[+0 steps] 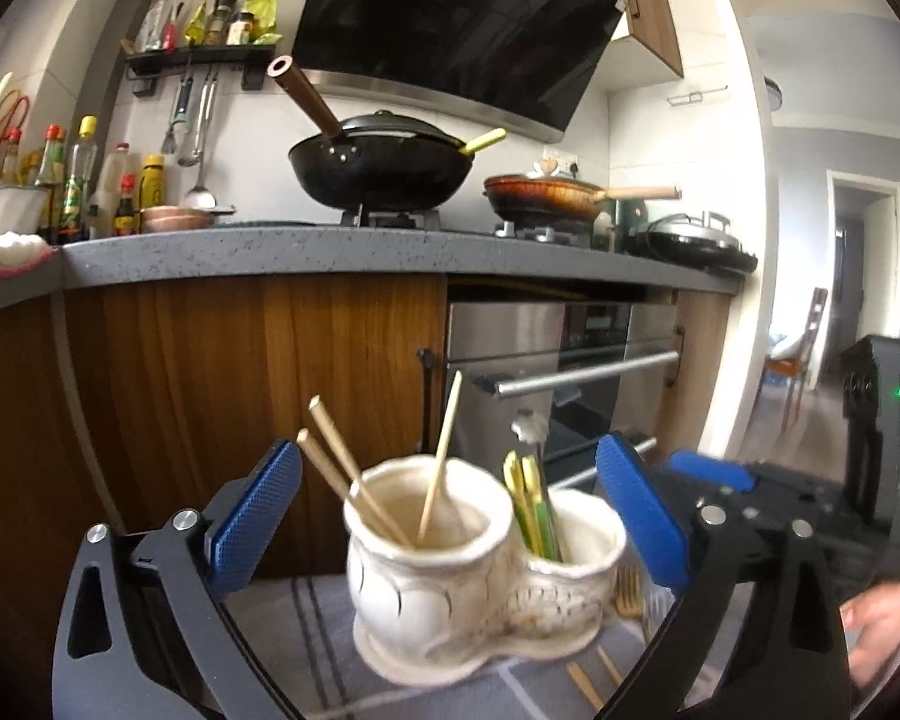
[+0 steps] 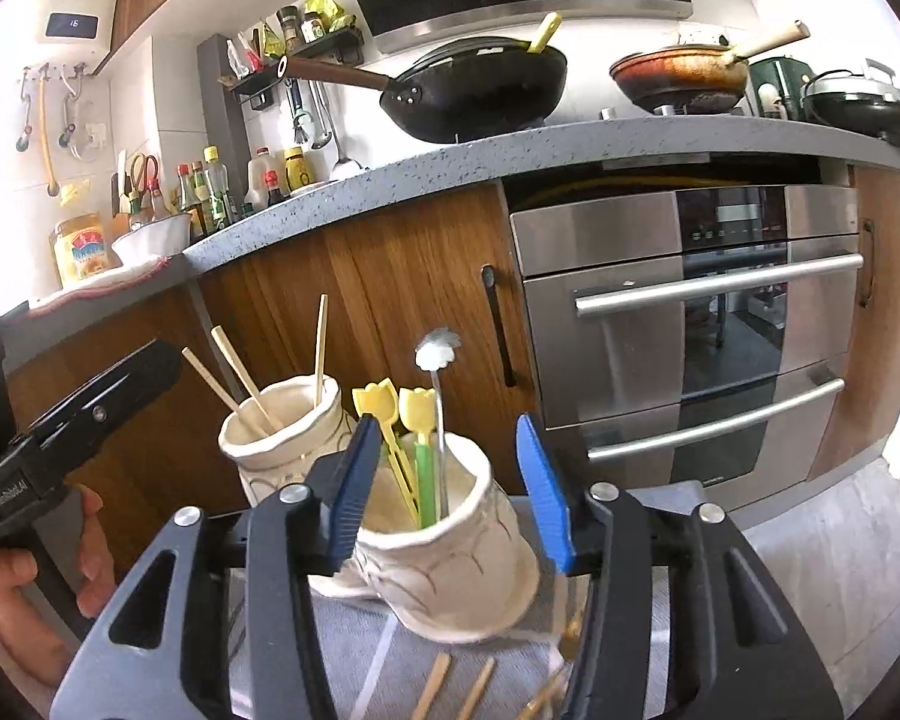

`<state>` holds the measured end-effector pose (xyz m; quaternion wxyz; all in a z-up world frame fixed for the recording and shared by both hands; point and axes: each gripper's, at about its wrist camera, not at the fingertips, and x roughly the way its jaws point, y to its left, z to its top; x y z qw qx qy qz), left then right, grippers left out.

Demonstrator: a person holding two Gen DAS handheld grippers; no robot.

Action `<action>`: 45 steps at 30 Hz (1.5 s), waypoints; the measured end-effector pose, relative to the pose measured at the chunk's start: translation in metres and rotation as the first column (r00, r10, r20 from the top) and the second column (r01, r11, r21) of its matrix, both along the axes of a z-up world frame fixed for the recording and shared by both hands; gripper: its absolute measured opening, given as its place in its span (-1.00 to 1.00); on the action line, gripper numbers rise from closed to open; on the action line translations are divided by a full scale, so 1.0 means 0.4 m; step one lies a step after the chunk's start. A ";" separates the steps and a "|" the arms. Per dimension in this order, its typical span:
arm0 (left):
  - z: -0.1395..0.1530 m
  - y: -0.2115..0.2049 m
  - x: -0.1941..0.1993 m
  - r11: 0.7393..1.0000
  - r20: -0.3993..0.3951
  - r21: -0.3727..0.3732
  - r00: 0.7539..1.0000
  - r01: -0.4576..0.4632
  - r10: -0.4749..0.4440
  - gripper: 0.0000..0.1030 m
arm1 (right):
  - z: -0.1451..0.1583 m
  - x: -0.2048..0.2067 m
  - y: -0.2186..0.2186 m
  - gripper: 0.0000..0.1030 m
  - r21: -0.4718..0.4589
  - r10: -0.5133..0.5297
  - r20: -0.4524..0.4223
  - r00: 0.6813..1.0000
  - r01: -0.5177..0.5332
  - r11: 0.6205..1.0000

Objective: Organize utensils
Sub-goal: 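Release the chopstick into the tall cup while the right tool drops the spoon into the short cup, then move both open tools down over the remaining chopsticks and gold forks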

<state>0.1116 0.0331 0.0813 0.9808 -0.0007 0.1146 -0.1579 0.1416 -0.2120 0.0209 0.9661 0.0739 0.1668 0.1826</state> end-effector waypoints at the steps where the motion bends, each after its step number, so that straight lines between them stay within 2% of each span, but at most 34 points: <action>1: -0.005 0.001 -0.011 1.000 -0.010 0.006 1.000 -0.001 0.001 0.90 | 0.000 -0.009 -0.005 0.11 -0.007 -0.002 0.001 1.000 0.002 1.000; 6: -0.037 0.011 -0.048 1.000 -0.064 0.022 0.998 -0.003 0.004 0.90 | -0.010 -0.061 -0.026 0.41 -0.048 -0.021 0.012 1.000 0.021 0.999; 8: -0.055 0.013 -0.061 1.000 -0.093 0.026 0.996 0.000 0.002 0.90 | -0.018 -0.088 -0.033 0.62 -0.069 -0.028 0.024 0.999 0.030 0.997; 10: -0.070 0.019 -0.073 1.000 -0.116 0.012 0.993 0.008 -0.007 0.90 | -0.027 -0.108 -0.040 0.70 -0.086 -0.033 0.027 0.999 0.036 0.996; 15: -0.121 0.034 -0.082 0.998 -0.239 -0.048 0.969 0.047 -0.057 0.90 | -0.053 -0.138 -0.069 0.72 -0.095 -0.042 0.000 0.999 0.042 0.995; 19: -0.146 0.043 -0.091 0.998 -0.259 -0.053 0.965 0.032 -0.045 0.90 | -0.073 -0.142 -0.092 0.72 -0.087 -0.057 -0.031 0.998 0.054 0.995; 25: -0.161 0.024 -0.111 0.998 -0.244 0.048 0.969 0.043 -0.030 0.90 | -0.102 -0.153 -0.115 0.75 -0.104 -0.072 -0.069 0.995 0.065 0.992; 30: -0.186 0.008 -0.125 0.994 -0.259 0.074 0.964 0.075 -0.053 0.90 | -0.140 -0.150 -0.122 0.76 -0.138 -0.087 -0.122 0.989 0.070 0.988; 36: -0.214 -0.043 -0.131 0.981 -0.257 0.185 0.966 0.059 -0.010 0.90 | -0.187 -0.125 -0.124 0.77 -0.195 -0.116 -0.196 0.974 0.077 0.978; 39: -0.228 -0.060 -0.120 0.984 -0.289 0.164 0.957 0.073 -0.023 0.90 | -0.204 -0.111 -0.129 0.77 -0.199 -0.120 -0.230 0.966 0.075 0.977; 41: -0.243 -0.075 -0.109 0.982 -0.312 0.175 0.950 0.071 -0.013 0.90 | -0.211 -0.103 -0.132 0.77 -0.207 -0.122 -0.242 0.963 0.072 0.976; 45: -0.275 -0.105 -0.080 0.982 -0.382 0.172 0.924 0.075 -0.004 0.86 | -0.228 -0.083 -0.130 0.77 -0.223 -0.113 -0.270 0.956 0.052 0.973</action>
